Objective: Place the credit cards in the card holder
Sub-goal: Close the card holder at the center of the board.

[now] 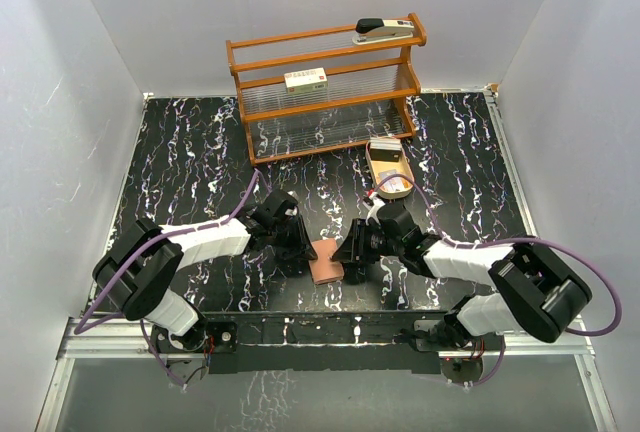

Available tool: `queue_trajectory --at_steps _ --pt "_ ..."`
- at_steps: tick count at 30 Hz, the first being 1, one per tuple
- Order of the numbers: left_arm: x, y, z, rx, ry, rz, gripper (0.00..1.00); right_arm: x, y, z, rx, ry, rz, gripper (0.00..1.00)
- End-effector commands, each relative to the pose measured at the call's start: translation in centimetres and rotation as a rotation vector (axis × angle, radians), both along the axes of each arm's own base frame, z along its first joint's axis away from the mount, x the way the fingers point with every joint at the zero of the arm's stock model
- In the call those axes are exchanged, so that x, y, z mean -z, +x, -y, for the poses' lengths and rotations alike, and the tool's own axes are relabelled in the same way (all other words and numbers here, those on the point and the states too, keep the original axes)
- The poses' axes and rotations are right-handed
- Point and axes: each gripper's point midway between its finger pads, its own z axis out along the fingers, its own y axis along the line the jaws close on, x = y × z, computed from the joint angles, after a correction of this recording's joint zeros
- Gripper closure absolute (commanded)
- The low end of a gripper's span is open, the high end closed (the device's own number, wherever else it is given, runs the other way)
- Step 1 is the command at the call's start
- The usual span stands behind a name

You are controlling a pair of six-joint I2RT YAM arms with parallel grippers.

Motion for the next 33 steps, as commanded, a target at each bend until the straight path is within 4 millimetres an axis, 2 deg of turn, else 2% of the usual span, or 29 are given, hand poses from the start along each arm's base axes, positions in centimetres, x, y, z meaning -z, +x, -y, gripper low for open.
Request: queue_trajectory --at_steps 1,8,14,22,33 --pt "0.2 -0.5 0.0 0.007 0.002 -0.018 0.87 -1.6 1.2 -1.1 -0.012 0.053 0.066 0.7" --pt "0.2 -0.4 0.1 0.005 -0.001 -0.018 0.87 -1.7 1.2 -1.5 -0.029 0.06 0.059 0.78" --pt "0.4 -0.5 0.0 -0.002 0.0 -0.022 0.87 -1.2 1.3 -0.9 -0.005 0.012 0.027 0.78" --pt "0.4 -0.4 -0.2 -0.013 0.003 -0.017 0.87 -2.2 2.8 0.3 0.067 -0.076 0.075 0.78" --pt "0.5 -0.5 -0.2 -0.016 0.008 -0.021 0.87 -1.0 2.7 -0.7 0.016 -0.056 0.046 0.79"
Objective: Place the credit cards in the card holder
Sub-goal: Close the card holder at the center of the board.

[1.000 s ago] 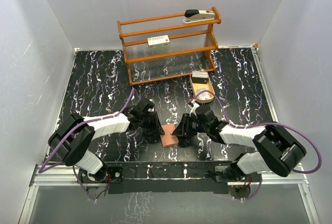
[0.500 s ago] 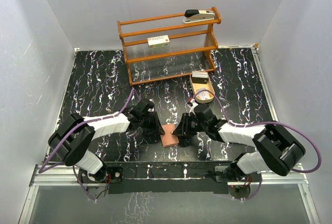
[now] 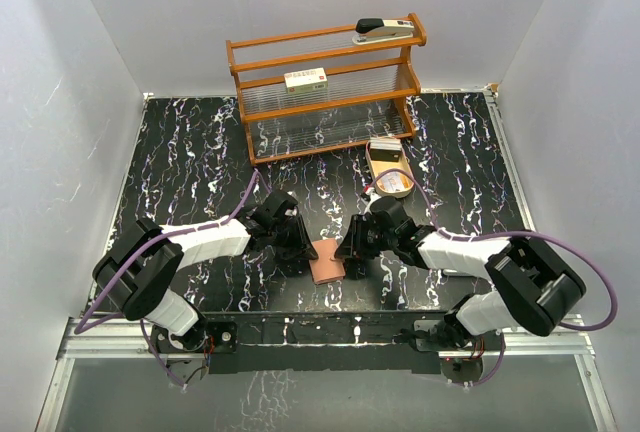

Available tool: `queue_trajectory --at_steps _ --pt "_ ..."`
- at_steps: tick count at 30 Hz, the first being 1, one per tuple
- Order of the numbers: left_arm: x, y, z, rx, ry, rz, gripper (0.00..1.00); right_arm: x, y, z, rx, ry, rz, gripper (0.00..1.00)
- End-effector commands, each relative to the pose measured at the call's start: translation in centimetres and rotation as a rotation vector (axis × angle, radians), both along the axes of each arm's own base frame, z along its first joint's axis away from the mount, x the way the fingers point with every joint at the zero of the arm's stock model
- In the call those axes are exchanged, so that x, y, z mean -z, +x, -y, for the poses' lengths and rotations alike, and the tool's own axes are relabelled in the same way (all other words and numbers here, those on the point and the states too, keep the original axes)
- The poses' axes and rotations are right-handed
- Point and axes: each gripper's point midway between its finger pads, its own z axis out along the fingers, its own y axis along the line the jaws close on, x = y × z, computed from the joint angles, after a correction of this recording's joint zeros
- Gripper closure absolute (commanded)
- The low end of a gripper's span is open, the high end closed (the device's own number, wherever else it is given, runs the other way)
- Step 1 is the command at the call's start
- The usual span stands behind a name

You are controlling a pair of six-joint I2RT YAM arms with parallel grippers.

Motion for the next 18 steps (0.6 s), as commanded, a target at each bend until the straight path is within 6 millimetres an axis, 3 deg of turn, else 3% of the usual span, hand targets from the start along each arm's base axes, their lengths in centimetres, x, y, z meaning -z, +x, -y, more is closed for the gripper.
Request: queue_trajectory --at_steps 1,18 --pt "0.56 -0.55 -0.41 0.005 0.022 -0.014 0.87 -1.52 1.24 -1.34 -0.027 0.051 0.058 0.79" --pt "0.5 -0.45 0.04 0.006 0.009 -0.024 0.87 -1.49 1.0 -2.07 -0.081 0.062 0.052 0.85"
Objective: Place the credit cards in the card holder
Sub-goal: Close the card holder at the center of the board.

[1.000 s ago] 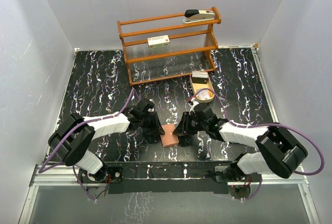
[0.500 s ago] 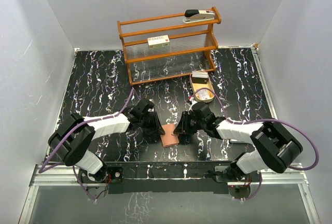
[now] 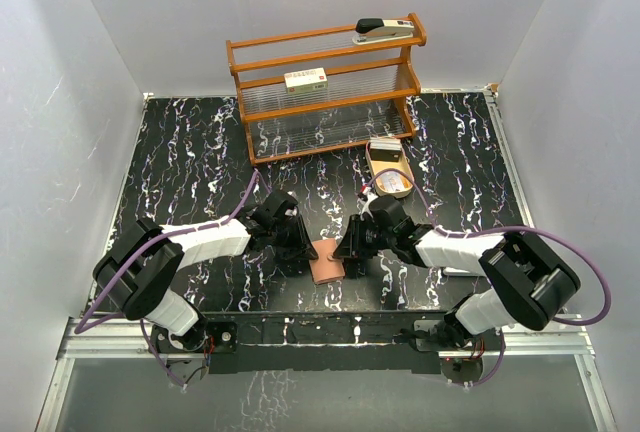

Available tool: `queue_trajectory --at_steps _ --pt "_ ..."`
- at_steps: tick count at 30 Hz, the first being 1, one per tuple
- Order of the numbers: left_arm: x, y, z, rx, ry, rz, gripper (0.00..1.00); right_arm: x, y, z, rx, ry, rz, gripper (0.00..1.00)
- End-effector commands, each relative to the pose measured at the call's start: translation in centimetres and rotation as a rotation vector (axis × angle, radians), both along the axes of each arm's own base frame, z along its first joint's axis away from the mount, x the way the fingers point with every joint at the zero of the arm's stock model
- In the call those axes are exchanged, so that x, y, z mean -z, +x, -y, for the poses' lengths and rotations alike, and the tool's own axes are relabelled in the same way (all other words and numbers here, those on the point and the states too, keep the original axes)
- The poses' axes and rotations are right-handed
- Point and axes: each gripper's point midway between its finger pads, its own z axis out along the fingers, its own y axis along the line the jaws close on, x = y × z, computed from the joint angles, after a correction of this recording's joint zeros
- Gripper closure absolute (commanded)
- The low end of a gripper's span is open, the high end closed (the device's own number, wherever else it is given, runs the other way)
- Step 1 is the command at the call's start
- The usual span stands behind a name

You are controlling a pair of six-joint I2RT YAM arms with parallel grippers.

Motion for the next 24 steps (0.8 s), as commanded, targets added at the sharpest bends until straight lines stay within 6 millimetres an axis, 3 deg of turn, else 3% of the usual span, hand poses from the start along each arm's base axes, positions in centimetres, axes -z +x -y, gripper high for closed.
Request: queue_trajectory --at_steps 1,24 --pt "0.5 -0.5 0.0 0.007 0.011 -0.024 0.88 -2.1 1.2 -1.5 -0.039 0.046 0.062 0.85" --pt "0.5 -0.5 -0.1 0.002 0.011 -0.02 0.87 -0.7 1.0 -1.5 -0.09 -0.1 0.039 0.87"
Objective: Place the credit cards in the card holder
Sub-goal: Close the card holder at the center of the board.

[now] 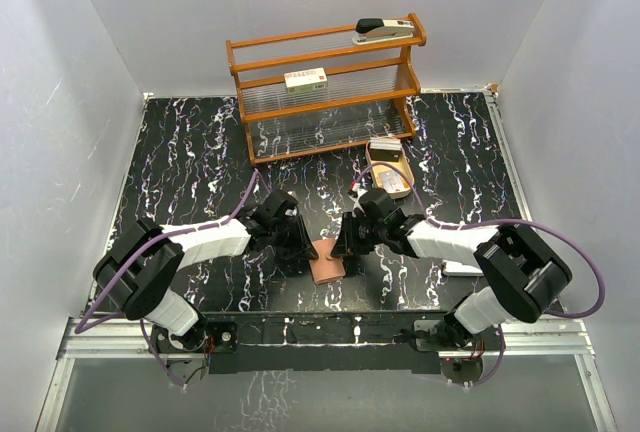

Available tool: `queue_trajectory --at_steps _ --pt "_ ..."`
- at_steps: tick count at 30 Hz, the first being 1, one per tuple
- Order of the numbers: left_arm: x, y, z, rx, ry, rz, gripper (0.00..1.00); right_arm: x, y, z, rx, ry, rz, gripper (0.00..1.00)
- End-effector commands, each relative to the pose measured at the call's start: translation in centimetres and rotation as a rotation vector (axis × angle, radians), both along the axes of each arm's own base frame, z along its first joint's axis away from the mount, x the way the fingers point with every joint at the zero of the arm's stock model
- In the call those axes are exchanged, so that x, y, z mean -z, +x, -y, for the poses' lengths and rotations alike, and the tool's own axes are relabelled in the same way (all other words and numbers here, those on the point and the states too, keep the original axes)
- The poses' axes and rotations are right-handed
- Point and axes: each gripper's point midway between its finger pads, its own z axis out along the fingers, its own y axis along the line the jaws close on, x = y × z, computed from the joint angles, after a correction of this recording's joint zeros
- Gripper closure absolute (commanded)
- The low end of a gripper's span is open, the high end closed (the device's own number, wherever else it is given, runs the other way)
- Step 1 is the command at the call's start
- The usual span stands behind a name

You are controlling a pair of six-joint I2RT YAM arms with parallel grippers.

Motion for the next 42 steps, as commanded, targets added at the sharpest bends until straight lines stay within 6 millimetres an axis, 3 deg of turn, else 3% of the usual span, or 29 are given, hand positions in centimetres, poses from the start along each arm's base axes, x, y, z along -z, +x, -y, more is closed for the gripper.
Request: queue_trajectory --at_steps 1,23,42 --pt "0.5 -0.5 -0.2 0.006 0.014 -0.017 0.87 -0.5 0.7 -0.9 -0.033 -0.031 0.042 0.87" --pt "0.6 -0.6 -0.3 0.005 0.023 -0.023 0.86 1.0 -0.6 -1.6 -0.102 -0.23 0.063 0.88" --pt "0.9 -0.6 -0.9 -0.008 0.049 -0.024 0.86 2.6 -1.9 0.9 -0.09 -0.383 0.078 0.91"
